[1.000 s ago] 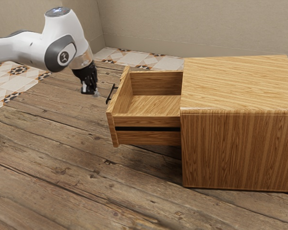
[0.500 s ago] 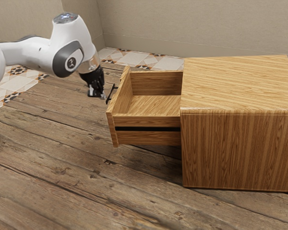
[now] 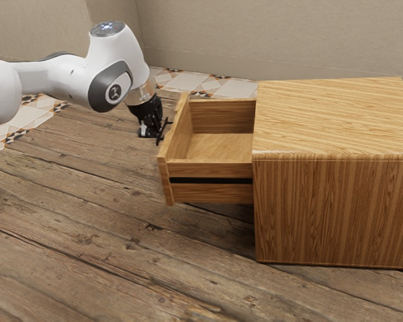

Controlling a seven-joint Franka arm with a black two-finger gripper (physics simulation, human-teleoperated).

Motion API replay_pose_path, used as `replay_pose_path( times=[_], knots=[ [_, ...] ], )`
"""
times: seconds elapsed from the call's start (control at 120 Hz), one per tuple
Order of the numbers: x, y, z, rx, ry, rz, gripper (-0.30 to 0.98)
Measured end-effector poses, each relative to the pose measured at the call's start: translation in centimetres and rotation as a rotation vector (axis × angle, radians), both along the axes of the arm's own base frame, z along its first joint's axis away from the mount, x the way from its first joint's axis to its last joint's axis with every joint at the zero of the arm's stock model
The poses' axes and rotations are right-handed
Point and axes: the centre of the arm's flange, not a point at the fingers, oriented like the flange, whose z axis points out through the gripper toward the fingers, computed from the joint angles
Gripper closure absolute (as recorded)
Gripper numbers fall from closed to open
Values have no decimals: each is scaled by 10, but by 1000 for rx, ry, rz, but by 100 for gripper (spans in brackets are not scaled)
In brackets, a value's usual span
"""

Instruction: Push the drawer handle with one arm to close the drawer

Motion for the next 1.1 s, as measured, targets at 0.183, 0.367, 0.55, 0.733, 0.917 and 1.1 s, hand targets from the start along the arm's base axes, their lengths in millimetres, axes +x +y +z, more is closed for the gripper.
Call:
replay_pose_path(
  times=[0.183,0.367,0.55,0.733,0.917,1.1],
  knots=[
    [12,-10,-2,-4,-18,-17,78],
    [25,-22,-7,-11,-26,-36,78],
    [37,-35,-8,-20,-37,-54,78],
    [46,-49,-8,-28,-47,-76,79],
    [52,-65,-9,-34,-54,-99,79],
    [54,-85,-7,-35,-65,-129,79]
  ],
)
